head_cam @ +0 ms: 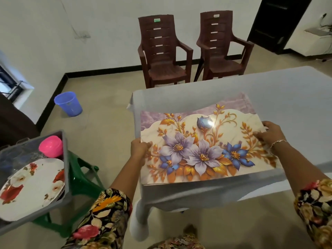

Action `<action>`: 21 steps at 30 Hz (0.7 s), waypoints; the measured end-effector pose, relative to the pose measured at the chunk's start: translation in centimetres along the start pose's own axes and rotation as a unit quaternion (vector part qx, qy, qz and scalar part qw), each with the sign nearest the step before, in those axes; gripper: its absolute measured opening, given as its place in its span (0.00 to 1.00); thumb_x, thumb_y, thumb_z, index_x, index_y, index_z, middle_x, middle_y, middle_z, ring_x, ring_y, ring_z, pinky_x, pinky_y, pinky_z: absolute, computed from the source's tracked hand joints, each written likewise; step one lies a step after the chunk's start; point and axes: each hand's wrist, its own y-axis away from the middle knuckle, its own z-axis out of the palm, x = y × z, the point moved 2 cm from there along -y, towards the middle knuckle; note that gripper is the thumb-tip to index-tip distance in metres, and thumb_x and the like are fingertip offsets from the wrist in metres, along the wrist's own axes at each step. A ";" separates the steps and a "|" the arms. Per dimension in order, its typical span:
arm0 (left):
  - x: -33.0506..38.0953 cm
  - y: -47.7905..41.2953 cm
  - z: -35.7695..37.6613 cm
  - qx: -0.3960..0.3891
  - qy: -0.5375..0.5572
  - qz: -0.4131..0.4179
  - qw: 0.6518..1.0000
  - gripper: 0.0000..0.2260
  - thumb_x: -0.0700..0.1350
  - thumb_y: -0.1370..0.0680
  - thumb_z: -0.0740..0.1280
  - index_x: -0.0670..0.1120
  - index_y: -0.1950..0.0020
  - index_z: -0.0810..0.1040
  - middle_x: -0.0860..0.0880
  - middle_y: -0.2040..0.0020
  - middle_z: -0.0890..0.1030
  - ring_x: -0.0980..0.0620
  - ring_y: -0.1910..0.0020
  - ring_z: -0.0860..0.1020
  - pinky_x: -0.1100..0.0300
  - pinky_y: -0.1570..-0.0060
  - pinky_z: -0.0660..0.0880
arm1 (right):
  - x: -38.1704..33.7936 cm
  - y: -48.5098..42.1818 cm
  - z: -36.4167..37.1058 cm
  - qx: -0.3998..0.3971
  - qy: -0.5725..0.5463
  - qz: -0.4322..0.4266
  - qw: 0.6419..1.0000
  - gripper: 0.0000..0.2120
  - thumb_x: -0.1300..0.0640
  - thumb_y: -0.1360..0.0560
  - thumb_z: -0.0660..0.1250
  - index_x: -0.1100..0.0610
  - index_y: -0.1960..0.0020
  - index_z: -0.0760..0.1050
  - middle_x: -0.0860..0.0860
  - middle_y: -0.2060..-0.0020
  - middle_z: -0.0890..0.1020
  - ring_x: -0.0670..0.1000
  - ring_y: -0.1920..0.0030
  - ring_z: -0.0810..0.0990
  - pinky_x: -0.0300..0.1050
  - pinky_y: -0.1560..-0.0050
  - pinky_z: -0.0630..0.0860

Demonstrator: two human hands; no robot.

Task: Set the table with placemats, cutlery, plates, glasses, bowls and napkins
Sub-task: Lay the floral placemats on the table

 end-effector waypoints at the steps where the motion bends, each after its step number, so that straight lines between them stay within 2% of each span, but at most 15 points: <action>1: -0.2 -0.4 0.6 0.006 0.001 -0.005 1.000 0.09 0.31 0.25 0.65 0.34 0.46 0.76 0.44 0.65 0.76 0.49 0.73 0.71 0.62 0.73 0.70 | -0.1 -0.7 -0.1 -0.005 0.002 0.004 1.000 0.17 0.71 0.30 0.69 0.62 0.42 0.74 0.61 0.56 0.76 0.56 0.64 0.76 0.37 0.72 0.74; 2: -0.4 -0.5 1.3 0.012 -0.002 -0.011 1.000 0.09 0.31 0.25 0.65 0.34 0.45 0.76 0.44 0.64 0.76 0.49 0.73 0.71 0.62 0.73 0.69 | -0.2 -1.4 -0.1 -0.011 0.003 0.006 1.000 0.17 0.71 0.30 0.68 0.61 0.42 0.74 0.60 0.56 0.76 0.53 0.68 0.76 0.35 0.75 0.73; 3: -0.7 -0.5 1.9 0.019 -0.006 -0.016 1.000 0.10 0.32 0.25 0.65 0.34 0.45 0.76 0.43 0.63 0.77 0.50 0.73 0.71 0.63 0.74 0.69 | -0.1 -1.9 -0.1 -0.019 0.004 0.007 1.000 0.17 0.71 0.30 0.68 0.61 0.42 0.74 0.60 0.56 0.76 0.52 0.70 0.76 0.37 0.73 0.74; 5: -1.0 -0.3 2.9 0.026 -0.015 -0.023 0.999 0.10 0.32 0.25 0.65 0.34 0.44 0.76 0.42 0.58 0.78 0.50 0.72 0.72 0.63 0.75 0.69 | 0.4 -2.9 0.0 -0.031 0.001 0.014 0.999 0.18 0.72 0.30 0.68 0.64 0.40 0.73 0.60 0.55 0.76 0.56 0.63 0.76 0.41 0.65 0.74; 7: -1.2 -0.2 3.6 0.020 -0.020 -0.030 0.999 0.10 0.32 0.25 0.65 0.34 0.43 0.75 0.41 0.56 0.77 0.50 0.72 0.72 0.66 0.79 0.69 | 1.2 -3.6 -0.1 -0.040 0.006 0.018 0.999 0.19 0.72 0.30 0.67 0.67 0.40 0.72 0.60 0.55 0.76 0.56 0.57 0.74 0.41 0.66 0.74; 8: -1.4 -0.1 4.0 0.017 -0.021 -0.036 0.999 0.11 0.32 0.25 0.65 0.34 0.43 0.75 0.41 0.56 0.77 0.50 0.72 0.72 0.67 0.81 0.68 | 1.7 -3.9 -0.2 -0.046 0.015 0.021 0.999 0.19 0.72 0.30 0.67 0.67 0.40 0.72 0.60 0.55 0.76 0.57 0.57 0.74 0.41 0.65 0.74; 11: -2.0 0.0 4.8 0.013 -0.023 -0.050 0.998 0.12 0.32 0.25 0.65 0.34 0.41 0.74 0.40 0.55 0.77 0.50 0.72 0.72 0.68 0.82 0.68 | 3.0 -4.8 -0.7 -0.053 0.021 0.039 0.998 0.19 0.72 0.29 0.67 0.69 0.39 0.71 0.60 0.54 0.76 0.57 0.56 0.74 0.48 0.54 0.72; 15: -2.1 -0.3 5.6 0.033 -0.039 -0.047 0.998 0.13 0.32 0.25 0.66 0.34 0.41 0.75 0.35 0.52 0.79 0.50 0.72 0.73 0.66 0.80 0.69 | 3.7 -5.9 -0.6 -0.060 0.025 0.049 0.997 0.19 0.71 0.29 0.67 0.68 0.38 0.71 0.64 0.50 0.77 0.58 0.55 0.74 0.54 0.48 0.74; 17: -2.1 -0.2 5.7 0.053 -0.047 -0.040 0.997 0.12 0.31 0.26 0.66 0.33 0.43 0.75 0.32 0.49 0.80 0.50 0.71 0.73 0.65 0.79 0.69 | 4.2 -6.1 -0.3 -0.077 0.027 0.062 0.995 0.19 0.71 0.28 0.66 0.67 0.38 0.71 0.64 0.51 0.77 0.58 0.58 0.75 0.50 0.54 0.76; 18: -2.3 -0.1 5.6 0.063 -0.051 -0.037 0.996 0.11 0.31 0.27 0.67 0.32 0.44 0.75 0.31 0.48 0.79 0.50 0.72 0.72 0.65 0.78 0.69 | 4.6 -6.2 -0.2 -0.083 0.025 0.067 0.994 0.19 0.71 0.28 0.66 0.68 0.38 0.71 0.63 0.52 0.77 0.58 0.61 0.75 0.44 0.62 0.78; 20: -2.7 0.3 5.4 0.081 -0.058 -0.030 0.995 0.10 0.30 0.28 0.68 0.32 0.48 0.76 0.29 0.48 0.78 0.49 0.71 0.71 0.63 0.75 0.68 | 5.3 -6.5 -0.1 -0.094 0.014 0.073 0.993 0.19 0.71 0.30 0.67 0.68 0.39 0.71 0.62 0.54 0.77 0.57 0.64 0.74 0.33 0.76 0.74; 21: -2.9 0.4 5.4 0.095 -0.059 -0.029 0.993 0.08 0.30 0.29 0.69 0.34 0.50 0.77 0.28 0.49 0.79 0.48 0.69 0.72 0.62 0.72 0.68 | 5.4 -6.9 0.0 -0.097 0.015 0.065 0.993 0.19 0.71 0.30 0.68 0.68 0.40 0.72 0.62 0.54 0.78 0.57 0.62 0.75 0.29 0.79 0.71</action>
